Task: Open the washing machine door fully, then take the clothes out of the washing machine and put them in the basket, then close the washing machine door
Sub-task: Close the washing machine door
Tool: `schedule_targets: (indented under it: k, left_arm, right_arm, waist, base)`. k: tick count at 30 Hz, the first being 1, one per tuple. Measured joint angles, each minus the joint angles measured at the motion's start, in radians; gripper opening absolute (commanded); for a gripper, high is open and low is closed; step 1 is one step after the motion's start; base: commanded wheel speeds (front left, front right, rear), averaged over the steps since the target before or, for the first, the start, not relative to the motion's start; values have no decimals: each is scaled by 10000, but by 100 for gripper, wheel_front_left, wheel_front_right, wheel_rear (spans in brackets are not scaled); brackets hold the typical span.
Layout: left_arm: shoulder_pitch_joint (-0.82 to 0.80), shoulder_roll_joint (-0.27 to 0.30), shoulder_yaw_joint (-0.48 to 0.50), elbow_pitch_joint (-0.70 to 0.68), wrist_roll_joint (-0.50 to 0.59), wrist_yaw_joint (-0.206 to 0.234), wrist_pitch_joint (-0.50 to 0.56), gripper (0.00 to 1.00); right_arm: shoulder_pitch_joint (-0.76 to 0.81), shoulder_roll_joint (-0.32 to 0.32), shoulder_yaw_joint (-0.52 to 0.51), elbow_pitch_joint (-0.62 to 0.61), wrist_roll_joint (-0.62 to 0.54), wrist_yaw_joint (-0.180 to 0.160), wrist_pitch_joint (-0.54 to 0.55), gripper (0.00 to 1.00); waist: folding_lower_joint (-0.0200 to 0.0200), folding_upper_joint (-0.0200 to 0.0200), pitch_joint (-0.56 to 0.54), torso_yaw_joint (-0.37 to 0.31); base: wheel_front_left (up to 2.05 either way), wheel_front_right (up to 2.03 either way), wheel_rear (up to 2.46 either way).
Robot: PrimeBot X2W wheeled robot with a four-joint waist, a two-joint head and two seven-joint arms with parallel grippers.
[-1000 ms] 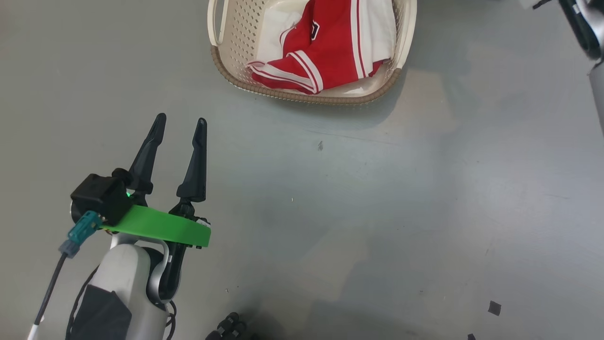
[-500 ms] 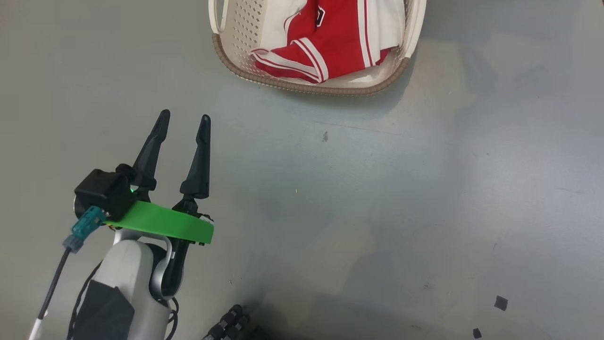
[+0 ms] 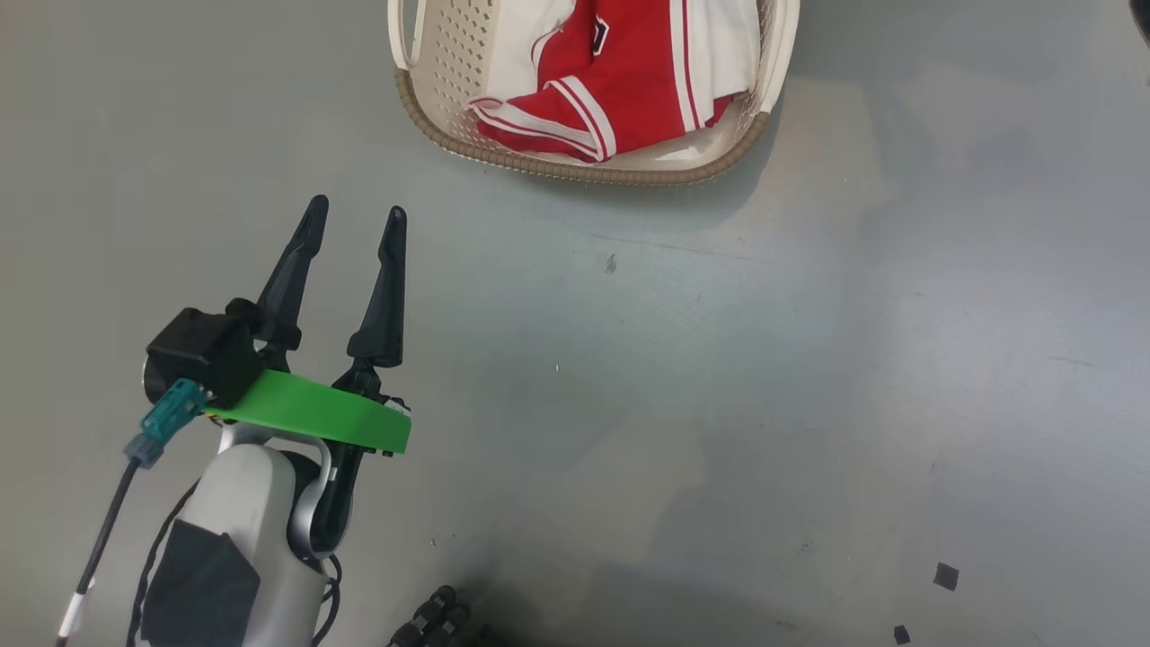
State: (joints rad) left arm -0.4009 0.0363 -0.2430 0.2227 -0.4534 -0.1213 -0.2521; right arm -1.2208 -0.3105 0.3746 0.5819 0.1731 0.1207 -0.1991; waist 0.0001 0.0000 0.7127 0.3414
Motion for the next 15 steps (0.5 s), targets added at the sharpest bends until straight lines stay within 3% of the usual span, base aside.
schedule_targets:
  k: [15]
  left_arm:
    - [-39, 134, 163, 447, 242, 0, 0, 100]
  right_arm:
    - [1934, 272, -203, 1003, 293, -136, -529, 0]
  waist:
    - [0, 0, -1241, -315]
  base:
    - [0, 0, 0]
